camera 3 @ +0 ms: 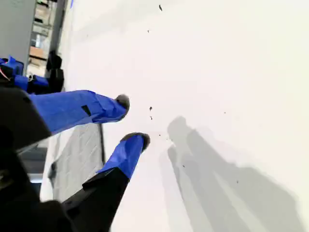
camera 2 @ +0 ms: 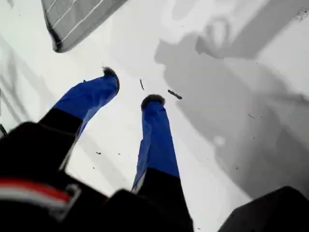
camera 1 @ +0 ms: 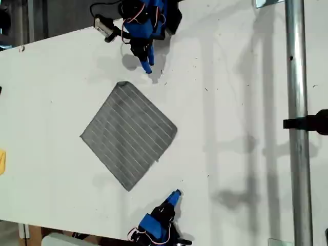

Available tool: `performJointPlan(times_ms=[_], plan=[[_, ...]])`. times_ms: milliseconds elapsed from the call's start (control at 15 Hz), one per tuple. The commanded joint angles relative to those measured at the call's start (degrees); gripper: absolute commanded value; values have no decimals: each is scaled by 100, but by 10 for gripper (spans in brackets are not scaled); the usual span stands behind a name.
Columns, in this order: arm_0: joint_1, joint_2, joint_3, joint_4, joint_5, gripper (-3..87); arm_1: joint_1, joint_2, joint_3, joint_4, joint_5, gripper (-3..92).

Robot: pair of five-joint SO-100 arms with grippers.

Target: Grasp corners of a towel and fold twice.

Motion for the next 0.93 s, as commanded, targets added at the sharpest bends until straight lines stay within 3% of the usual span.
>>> performJointPlan(times_ms=[0, 600, 867], plan=[[-1441, 35, -53, -62, -5309, -28, -580, 9, -360, -844, -44, -3], [-1485, -44, -633, -79, -5229, -29, -563, -70, -905, -940, -281, -3], [-1705, -3138, -2470, -1257, -4553, -29, -35, -1521, -2048, -1292, -1055, -4]])
